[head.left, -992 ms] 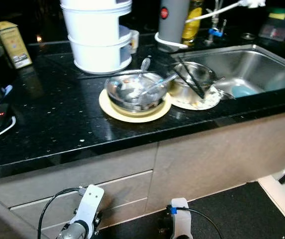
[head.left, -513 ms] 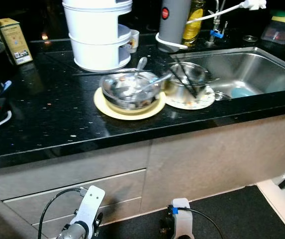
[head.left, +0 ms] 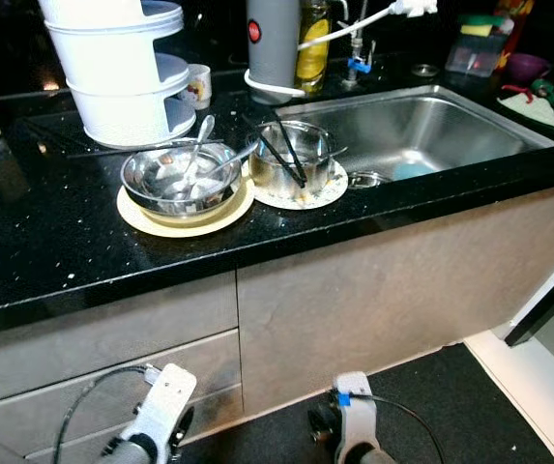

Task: Kitchen organization

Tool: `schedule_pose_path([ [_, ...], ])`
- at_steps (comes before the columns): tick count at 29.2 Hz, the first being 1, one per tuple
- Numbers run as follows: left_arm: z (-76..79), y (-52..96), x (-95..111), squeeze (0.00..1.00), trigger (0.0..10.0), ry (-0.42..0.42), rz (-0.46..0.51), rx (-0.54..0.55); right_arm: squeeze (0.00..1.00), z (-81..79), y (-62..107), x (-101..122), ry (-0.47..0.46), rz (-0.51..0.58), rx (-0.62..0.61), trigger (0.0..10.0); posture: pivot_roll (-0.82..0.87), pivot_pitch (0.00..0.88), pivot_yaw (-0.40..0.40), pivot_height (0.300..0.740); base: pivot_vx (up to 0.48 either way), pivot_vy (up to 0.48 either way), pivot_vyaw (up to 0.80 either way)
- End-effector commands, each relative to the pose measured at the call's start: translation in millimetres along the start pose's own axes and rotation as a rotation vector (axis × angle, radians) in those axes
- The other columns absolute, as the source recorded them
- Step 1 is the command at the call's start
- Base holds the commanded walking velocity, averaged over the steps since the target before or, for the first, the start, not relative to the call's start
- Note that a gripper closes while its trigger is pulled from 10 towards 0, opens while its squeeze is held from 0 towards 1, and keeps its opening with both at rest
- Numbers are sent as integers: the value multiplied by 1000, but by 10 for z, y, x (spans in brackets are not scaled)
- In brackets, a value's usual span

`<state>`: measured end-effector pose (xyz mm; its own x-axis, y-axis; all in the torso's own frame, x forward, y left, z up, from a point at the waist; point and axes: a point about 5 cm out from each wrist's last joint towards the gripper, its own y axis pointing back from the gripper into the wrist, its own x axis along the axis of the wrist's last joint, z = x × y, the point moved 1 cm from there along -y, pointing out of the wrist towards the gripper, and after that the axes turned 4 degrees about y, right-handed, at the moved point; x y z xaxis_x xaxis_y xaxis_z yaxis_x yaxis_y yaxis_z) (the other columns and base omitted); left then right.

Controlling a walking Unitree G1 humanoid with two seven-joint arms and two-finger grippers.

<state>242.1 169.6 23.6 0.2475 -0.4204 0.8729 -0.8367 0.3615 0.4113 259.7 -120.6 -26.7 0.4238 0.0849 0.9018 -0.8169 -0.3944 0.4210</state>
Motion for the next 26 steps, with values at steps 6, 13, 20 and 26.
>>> schedule_pose_path([
  [6,71,285,490,0,10000,-176,87,-282,0,-56,-2,-25,79,-30,67,10000,-16,164,-41,740,0,0,0],
  [13,-270,619,1356,0,10000,-33,358,-419,0,-90,11,-52,97,-44,112,10000,-16,164,-41,740,0,0,0],
  [20,-729,976,2184,0,10000,48,702,-377,0,-193,70,149,92,53,333,10000,-10,154,-44,740,0,0,0],
  [26,-1109,1078,2537,0,10000,68,831,-180,0,-335,198,557,52,171,568,10000,-10,152,-44,740,0,0,0],
])
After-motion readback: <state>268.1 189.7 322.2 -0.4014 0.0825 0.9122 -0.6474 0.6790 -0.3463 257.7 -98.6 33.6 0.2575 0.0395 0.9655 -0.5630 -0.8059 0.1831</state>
